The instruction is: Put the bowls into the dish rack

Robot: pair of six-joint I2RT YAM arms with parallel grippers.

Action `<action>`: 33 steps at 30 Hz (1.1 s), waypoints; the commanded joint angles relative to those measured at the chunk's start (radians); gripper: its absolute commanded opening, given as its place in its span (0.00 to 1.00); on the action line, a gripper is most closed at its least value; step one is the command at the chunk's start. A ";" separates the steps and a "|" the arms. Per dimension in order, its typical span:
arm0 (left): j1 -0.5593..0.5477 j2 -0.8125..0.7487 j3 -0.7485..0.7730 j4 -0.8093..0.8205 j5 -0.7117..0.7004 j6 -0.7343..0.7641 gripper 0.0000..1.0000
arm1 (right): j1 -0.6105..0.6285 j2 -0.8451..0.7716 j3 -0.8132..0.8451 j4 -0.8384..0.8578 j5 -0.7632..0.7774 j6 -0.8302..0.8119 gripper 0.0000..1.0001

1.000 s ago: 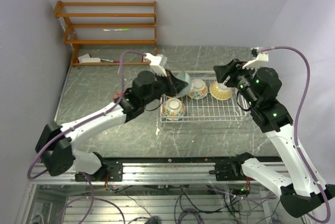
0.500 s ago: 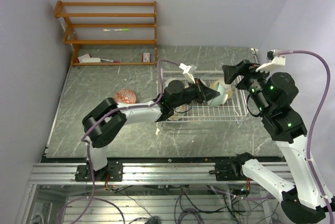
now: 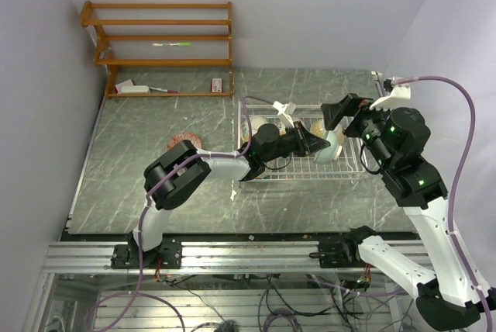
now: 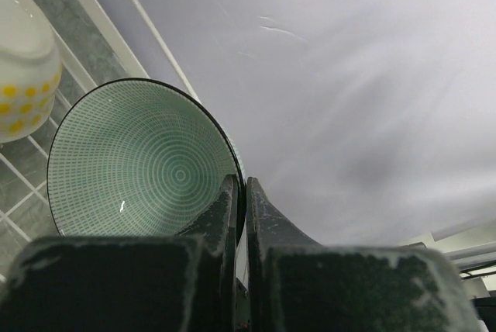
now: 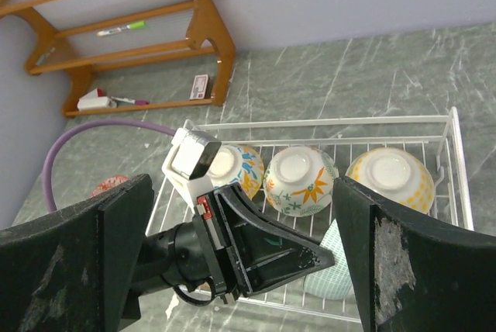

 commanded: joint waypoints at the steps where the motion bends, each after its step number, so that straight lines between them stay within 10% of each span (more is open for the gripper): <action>1: -0.004 0.028 -0.009 0.142 -0.027 -0.011 0.07 | -0.006 -0.007 -0.025 0.020 -0.017 -0.007 1.00; 33: 0.046 -0.127 -0.226 -0.278 -0.287 0.092 0.17 | -0.006 0.012 -0.074 0.068 -0.056 -0.005 1.00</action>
